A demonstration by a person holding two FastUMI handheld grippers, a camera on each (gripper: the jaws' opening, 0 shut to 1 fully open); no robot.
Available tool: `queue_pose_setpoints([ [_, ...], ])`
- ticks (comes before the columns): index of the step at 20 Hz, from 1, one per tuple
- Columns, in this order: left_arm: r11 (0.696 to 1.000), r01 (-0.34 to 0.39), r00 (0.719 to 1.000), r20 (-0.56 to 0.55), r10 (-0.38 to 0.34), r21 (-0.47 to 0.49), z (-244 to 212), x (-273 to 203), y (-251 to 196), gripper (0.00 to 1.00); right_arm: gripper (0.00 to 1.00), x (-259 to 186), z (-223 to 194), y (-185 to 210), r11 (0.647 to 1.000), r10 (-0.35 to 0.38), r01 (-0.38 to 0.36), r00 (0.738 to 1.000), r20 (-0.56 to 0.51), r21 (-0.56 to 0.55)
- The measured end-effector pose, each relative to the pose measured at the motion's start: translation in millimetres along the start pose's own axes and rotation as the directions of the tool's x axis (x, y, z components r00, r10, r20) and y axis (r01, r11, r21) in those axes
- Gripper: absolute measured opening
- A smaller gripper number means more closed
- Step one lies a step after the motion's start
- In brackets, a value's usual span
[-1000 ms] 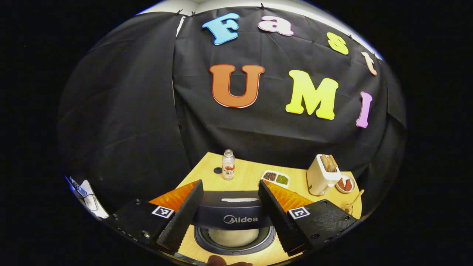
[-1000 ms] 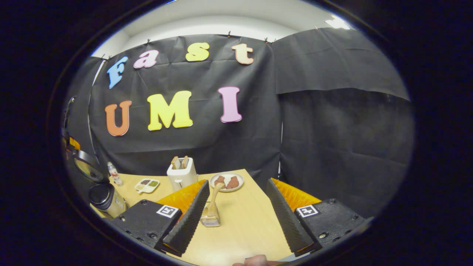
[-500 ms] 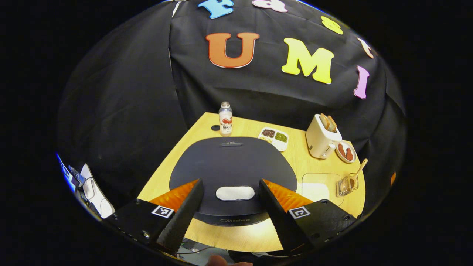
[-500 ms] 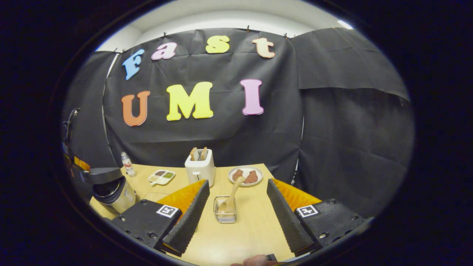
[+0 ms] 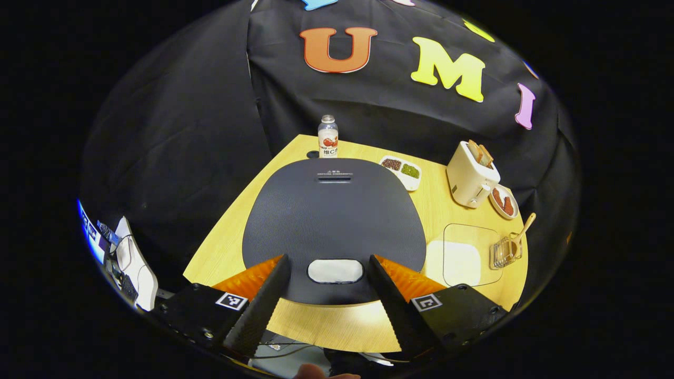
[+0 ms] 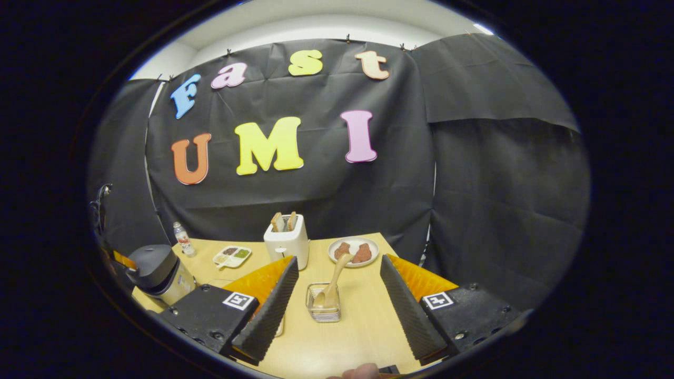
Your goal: Close the left gripper, press the button to open the rice cooker; take a wooden spoon from the chopstick holder with the right hand, scoop a spoonful of rice and pour it into the rice cooker, then put the wooden spoon back into the chopstick holder.
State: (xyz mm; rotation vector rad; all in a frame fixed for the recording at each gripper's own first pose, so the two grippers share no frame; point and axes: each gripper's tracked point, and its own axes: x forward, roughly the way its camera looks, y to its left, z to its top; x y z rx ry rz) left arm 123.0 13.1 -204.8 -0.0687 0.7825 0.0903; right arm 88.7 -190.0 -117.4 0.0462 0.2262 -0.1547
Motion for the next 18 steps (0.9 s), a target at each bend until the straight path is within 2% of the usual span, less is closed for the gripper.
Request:
queue_pose_setpoints([
  [7, 0.999, -0.026, 0.999, -0.037, 0.025, -0.02, -17.5, 10.7, -4.8, 0.98, 1.0, 20.0, -5.1, 1.8, 0.999, 0.051, -0.051, 0.998, -0.02, 0.015],
  [14, 0.995, -0.064, 0.998, 0.01, 0.065, -0.082, -16.8, 9.7, -3.1, 0.98, 1.0, 42.6, -1.2, 3.8, 0.99, 0.138, -0.138, 0.99, -0.032, -0.001],
  [16, 0.994, -0.056, 0.998, 0.02, 0.058, -0.094, -18.9, 6.8, -4.6, 0.98, 1.0, 42.2, 5.8, 2.6, 0.988, 0.152, -0.152, 0.988, -0.021, -0.006],
  [18, 0.994, -0.015, 1.0, 0.012, 0.016, -0.111, -25.9, -2.9, -11.9, 0.97, 1.0, 27.5, 17.2, 1.7, 0.989, 0.148, -0.148, 0.989, 0.013, -0.004],
])
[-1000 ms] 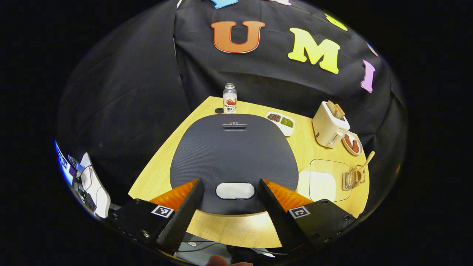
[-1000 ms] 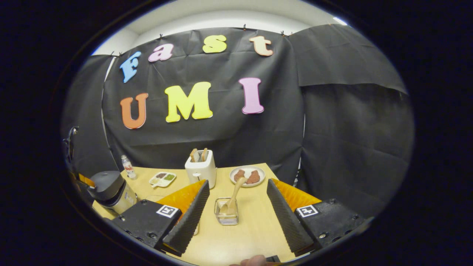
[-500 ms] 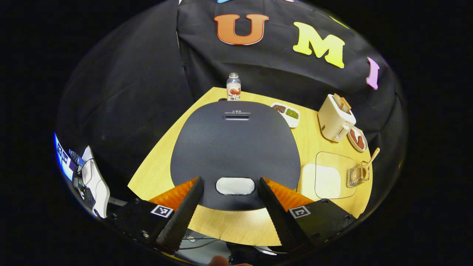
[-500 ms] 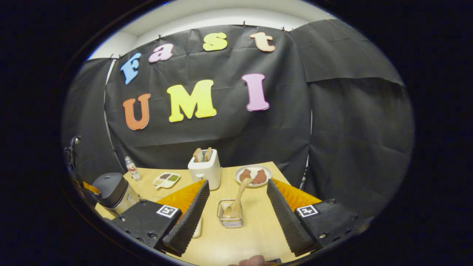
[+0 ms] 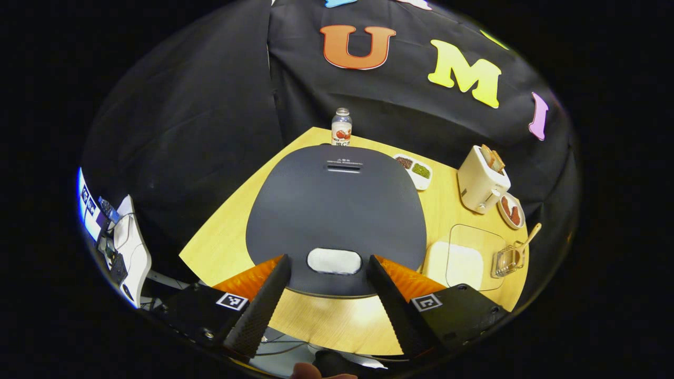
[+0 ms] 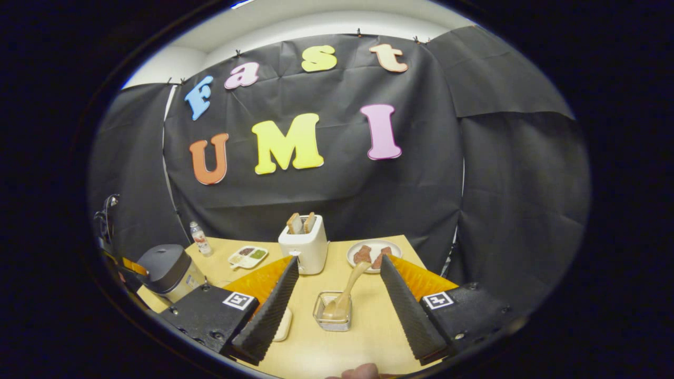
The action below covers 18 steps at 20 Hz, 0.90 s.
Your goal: Close the left gripper, press the button to open the rice cooker; take a wooden spoon from the chopstick holder with the right hand, scoop a spoonful of rice and pour it into the rice cooker, then put the wooden spoon back into the chopstick holder.
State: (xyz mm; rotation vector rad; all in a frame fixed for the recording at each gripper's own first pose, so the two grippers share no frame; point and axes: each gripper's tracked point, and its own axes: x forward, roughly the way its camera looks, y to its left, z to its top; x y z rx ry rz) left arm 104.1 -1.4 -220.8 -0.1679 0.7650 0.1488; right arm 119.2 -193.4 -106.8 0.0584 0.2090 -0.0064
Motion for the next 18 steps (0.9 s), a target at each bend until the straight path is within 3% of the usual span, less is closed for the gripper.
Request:
queue_pose_setpoints([
  [4, 0.996, 0.086, 0.996, 0.032, -0.085, -0.011, -11.7, -31.1, -9.9, 0.96, 1.0, -48.2, 6.7, 14.1, 1.0, -0.021, 0.021, 0.999, 0.049, -0.015],
  [8, 0.982, 0.185, 0.973, 0.131, -0.19, 0.049, -16.1, -91.4, -23.4, 0.95, 1.0, -112.2, -1.1, 42.3, 0.998, -0.022, 0.025, 0.998, 0.055, -0.049],
  [14, 0.954, 0.252, 0.899, 0.326, -0.293, 0.162, -23.6, -188.5, -35.7, 0.95, 1.0, -204.8, 7.4, 91.2, 0.998, 0.015, -0.006, 0.993, 0.118, -0.07],
  [18, 0.94, 0.267, 0.828, 0.447, -0.337, 0.215, -31.3, -237.5, -38.9, 0.95, 1.0, -246.7, 12.6, 115.6, 0.997, 0.033, -0.021, 0.987, 0.159, -0.073],
])
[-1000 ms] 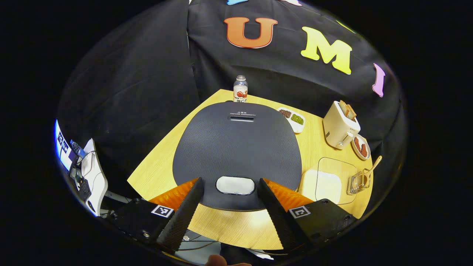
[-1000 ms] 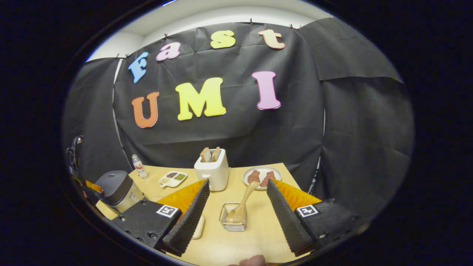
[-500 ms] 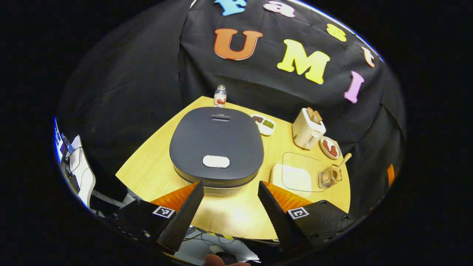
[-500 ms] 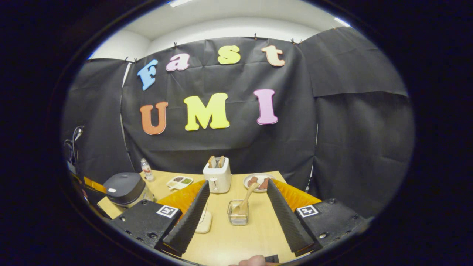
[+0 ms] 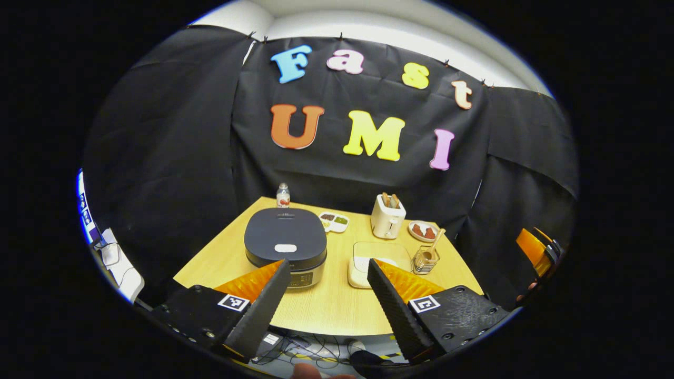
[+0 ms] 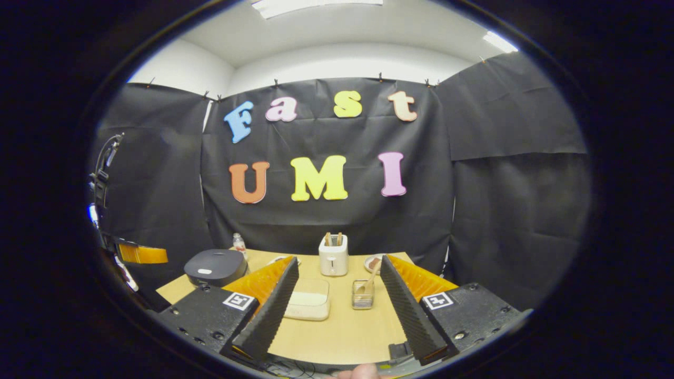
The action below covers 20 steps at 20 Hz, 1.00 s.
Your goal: Close the left gripper, press the button to open the rice cooker; take a wooden spoon from the chopstick holder with the right hand, scoop a spoonful of rice and pour it into the rice cooker, then put the wooden spoon back into the chopstick holder.
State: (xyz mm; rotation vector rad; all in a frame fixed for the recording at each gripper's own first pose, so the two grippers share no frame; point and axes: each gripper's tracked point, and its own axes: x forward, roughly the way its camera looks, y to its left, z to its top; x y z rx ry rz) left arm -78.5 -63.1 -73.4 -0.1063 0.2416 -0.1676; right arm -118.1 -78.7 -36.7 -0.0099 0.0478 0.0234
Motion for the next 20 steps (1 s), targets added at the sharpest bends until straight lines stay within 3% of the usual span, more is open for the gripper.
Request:
queue_pose_setpoints([
  [6, 0.999, 0.035, 0.99, 0.137, -0.031, -0.028, 13.0, -48.2, -13.3, 0.95, 0.99, -37.6, 2.6, 22.4, 1.0, -0.005, 0.005, 0.999, 0.033, 0.008],
  [10, 0.999, 0.031, 0.967, 0.25, -0.037, 0.028, 30.6, -66.3, -18.2, 0.95, 0.99, -53.8, -5.8, 28.5, 1.0, -0.008, 0.008, 1.0, 0.023, 0.0],
  [20, 0.994, -0.004, 0.934, 0.355, -0.035, 0.108, 44.7, -77.8, -39.6, 0.95, 1.0, -61.7, -8.7, 36.5, 1.0, 0.018, -0.018, 1.0, 0.019, -0.011],
])
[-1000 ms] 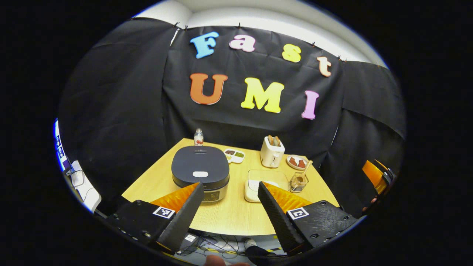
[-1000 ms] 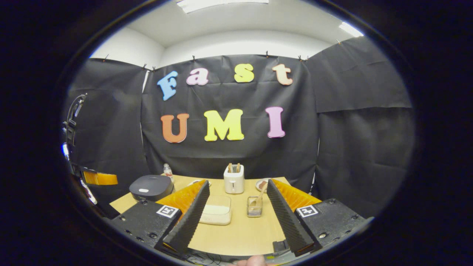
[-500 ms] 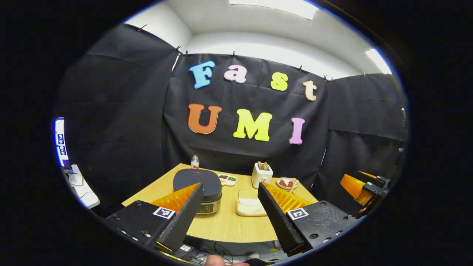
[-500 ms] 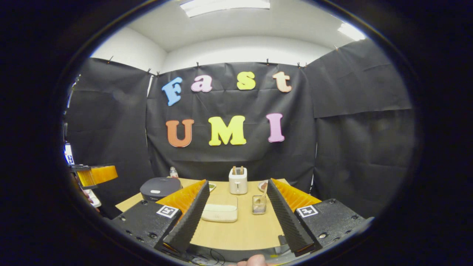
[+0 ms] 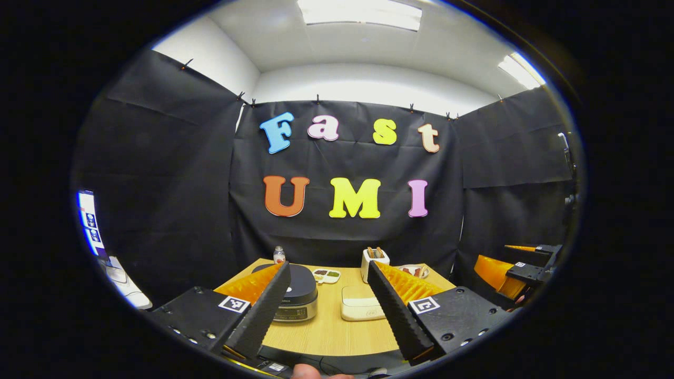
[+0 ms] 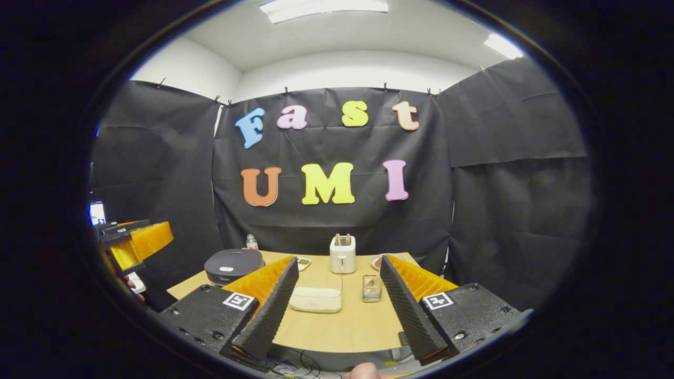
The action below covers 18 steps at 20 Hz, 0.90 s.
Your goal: Close the left gripper, press the button to open the rice cooker; take a wooden spoon from the chopstick holder with the right hand, scoop a spoonful of rice and pour it into the rice cooker, then put the wooden spoon back into the chopstick holder.
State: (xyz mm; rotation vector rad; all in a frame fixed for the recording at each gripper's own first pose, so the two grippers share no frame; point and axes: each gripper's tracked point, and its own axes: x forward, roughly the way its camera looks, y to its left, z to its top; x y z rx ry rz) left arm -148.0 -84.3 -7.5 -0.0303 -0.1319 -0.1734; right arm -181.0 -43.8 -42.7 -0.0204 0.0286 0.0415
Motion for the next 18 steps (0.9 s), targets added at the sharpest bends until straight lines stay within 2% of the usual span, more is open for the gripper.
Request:
queue_pose_setpoints([
  [3, 0.999, -0.015, 1.0, 0.009, 0.014, 0.033, 0.5, 2.9, 3.1, 0.94, 0.99, -0.7, 3.0, -9.3, 1.0, -0.015, 0.015, 1.0, 0.01, -0.012],
  [9, 0.999, -0.005, 1.0, 0.005, 0.005, 0.036, -1.7, 4.6, -0.6, 0.94, 1.0, -1.3, 0.3, -15.0, 0.999, -0.035, 0.035, 0.999, -0.006, 0.004],
  [17, 0.999, 0.005, 1.0, -0.009, -0.005, 0.046, -3.7, 2.3, -0.9, 0.94, 1.0, -3.3, -1.8, -6.7, 1.0, -0.021, 0.021, 1.0, -0.012, -0.006],
  [18, 0.999, 0.009, 1.0, -0.01, -0.009, 0.047, -3.5, 2.2, -3.1, 1.0, 1.0, -5.2, -1.4, -6.5, 1.0, -0.02, 0.02, 1.0, -0.009, -0.013],
])
